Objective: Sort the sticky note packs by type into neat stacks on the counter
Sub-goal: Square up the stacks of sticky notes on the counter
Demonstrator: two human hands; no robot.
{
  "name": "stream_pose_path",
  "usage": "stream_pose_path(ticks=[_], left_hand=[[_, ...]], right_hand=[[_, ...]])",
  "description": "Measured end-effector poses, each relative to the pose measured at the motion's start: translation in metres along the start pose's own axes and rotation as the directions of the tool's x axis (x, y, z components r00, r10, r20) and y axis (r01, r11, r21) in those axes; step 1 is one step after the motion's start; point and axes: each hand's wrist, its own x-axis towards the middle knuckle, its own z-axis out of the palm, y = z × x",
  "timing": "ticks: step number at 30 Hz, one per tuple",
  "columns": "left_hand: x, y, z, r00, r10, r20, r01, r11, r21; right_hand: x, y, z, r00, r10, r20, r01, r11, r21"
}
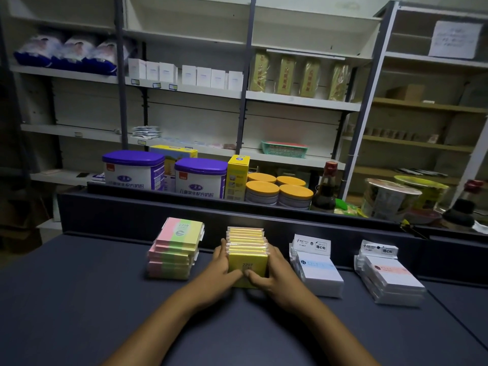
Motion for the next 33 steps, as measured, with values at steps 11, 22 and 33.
stream_pose_path(ticks=[11,22,33], left_hand=[[-0.007,0.011,-0.020,0.984,0.107,-0.139,-0.141,0.953,-0.269],[-0.008,0.012,-0.025,0.983,0.181,-0.017,-0.178,0.936,-0.305],[0.000,0.002,-0.008,0.995,-0.014,0.100,0.040,0.964,-0.263]], right_hand=[[0.002,0.001,-0.031,0.971,0.225,0.082,-0.239,0.910,0.340],[-0.002,-0.002,-0.029,0.974,0.109,0.197,-0.164,0.943,0.289],[-0.004,-0.003,-0.016,0.982,0.104,0.159,-0.144,0.953,0.268]])
